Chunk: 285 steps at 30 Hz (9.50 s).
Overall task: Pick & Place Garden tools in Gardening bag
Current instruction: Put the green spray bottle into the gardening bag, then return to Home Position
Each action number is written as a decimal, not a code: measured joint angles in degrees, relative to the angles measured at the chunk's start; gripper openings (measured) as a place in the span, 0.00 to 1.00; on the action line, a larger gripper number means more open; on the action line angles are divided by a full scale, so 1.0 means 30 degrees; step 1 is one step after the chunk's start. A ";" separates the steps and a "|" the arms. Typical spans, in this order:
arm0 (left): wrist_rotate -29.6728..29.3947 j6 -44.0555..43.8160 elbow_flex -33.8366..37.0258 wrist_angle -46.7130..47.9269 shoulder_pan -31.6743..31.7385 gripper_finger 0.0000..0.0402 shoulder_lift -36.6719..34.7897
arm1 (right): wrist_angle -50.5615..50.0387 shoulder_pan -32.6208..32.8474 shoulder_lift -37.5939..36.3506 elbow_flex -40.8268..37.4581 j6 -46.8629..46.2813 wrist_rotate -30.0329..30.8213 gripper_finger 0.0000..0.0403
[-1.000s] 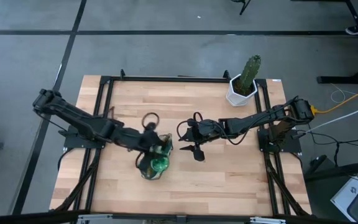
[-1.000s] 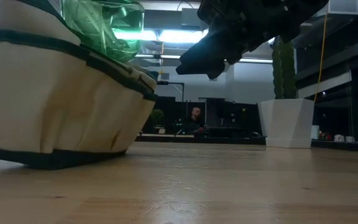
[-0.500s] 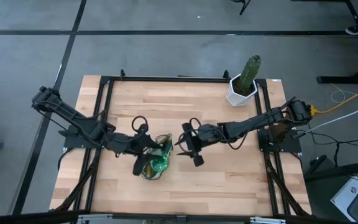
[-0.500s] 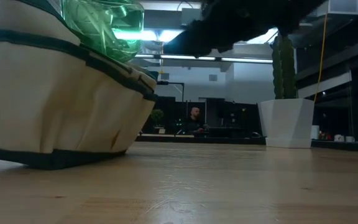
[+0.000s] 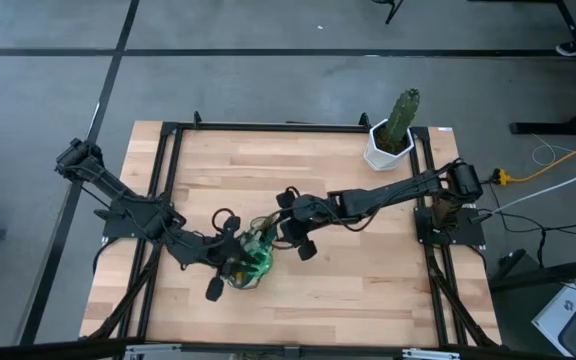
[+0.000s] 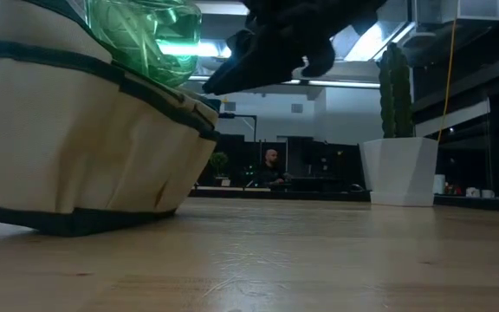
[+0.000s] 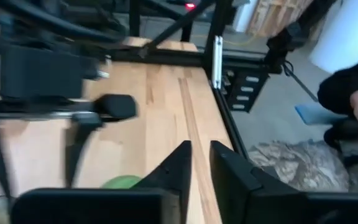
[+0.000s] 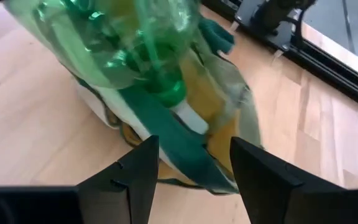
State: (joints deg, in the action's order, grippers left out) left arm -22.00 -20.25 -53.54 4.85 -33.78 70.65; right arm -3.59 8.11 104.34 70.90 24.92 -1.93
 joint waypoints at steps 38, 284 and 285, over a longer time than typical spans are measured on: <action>-0.1028 -0.0769 0.0007 -0.0176 0.0118 0.00 0.1337 | -0.8510 -0.0223 0.1340 0.4474 0.1621 0.0417 0.01; 0.2718 0.5661 1.7679 -0.8089 1.0177 0.01 -1.6007 | 0.1713 -0.0077 -2.9821 -2.3461 -0.2563 -0.1401 0.25; 0.2718 0.5661 1.7678 -0.8082 1.0177 0.01 -1.6007 | 0.1718 -0.0077 -2.9821 -2.3461 -0.2415 -0.1399 0.25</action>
State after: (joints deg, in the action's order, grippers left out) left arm -13.85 -3.27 -0.50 -19.40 -3.25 22.63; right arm 1.57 7.88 14.87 0.51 17.67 -6.13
